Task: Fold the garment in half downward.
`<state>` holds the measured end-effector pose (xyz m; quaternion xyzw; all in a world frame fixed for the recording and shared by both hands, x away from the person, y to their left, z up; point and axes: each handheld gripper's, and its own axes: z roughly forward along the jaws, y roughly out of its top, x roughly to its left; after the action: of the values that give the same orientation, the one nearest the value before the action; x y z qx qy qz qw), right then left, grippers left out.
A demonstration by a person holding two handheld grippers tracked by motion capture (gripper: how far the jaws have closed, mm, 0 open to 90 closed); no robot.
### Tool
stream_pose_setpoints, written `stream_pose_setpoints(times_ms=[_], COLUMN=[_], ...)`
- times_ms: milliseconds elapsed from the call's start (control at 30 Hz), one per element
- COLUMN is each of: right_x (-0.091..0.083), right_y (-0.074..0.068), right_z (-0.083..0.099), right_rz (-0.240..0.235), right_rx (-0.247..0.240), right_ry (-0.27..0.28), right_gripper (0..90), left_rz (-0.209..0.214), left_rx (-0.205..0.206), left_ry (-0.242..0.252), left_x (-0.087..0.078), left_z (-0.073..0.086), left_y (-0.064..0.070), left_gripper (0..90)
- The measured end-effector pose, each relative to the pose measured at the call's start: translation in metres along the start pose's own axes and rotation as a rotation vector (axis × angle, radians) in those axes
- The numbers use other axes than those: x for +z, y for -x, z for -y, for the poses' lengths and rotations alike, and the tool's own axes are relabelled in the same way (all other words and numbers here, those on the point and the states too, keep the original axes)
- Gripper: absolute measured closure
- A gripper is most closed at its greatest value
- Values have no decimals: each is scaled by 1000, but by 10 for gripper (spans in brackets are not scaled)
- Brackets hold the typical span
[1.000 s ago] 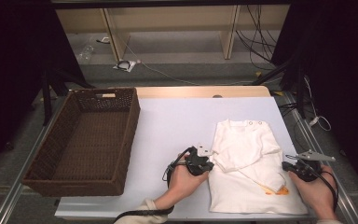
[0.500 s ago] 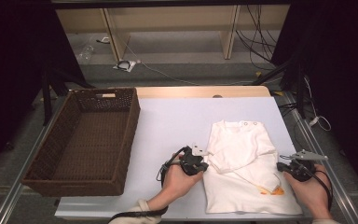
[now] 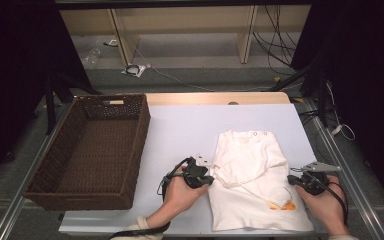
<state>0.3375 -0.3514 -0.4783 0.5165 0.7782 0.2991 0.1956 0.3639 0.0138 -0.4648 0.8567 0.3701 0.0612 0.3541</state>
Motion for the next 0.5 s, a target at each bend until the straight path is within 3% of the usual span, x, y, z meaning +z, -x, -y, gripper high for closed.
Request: stream_pose_setpoints(times_ms=[500], right_x=[6], right_y=[-22], right_z=[-6], right_rz=[-57], right_rx=[-15], right_ry=[-5], right_gripper=[890], left_rz=[-14], left_rx=[-30], left_ry=[-19], left_x=[-17], left_z=[15], left_y=[-16], left_gripper=[877])
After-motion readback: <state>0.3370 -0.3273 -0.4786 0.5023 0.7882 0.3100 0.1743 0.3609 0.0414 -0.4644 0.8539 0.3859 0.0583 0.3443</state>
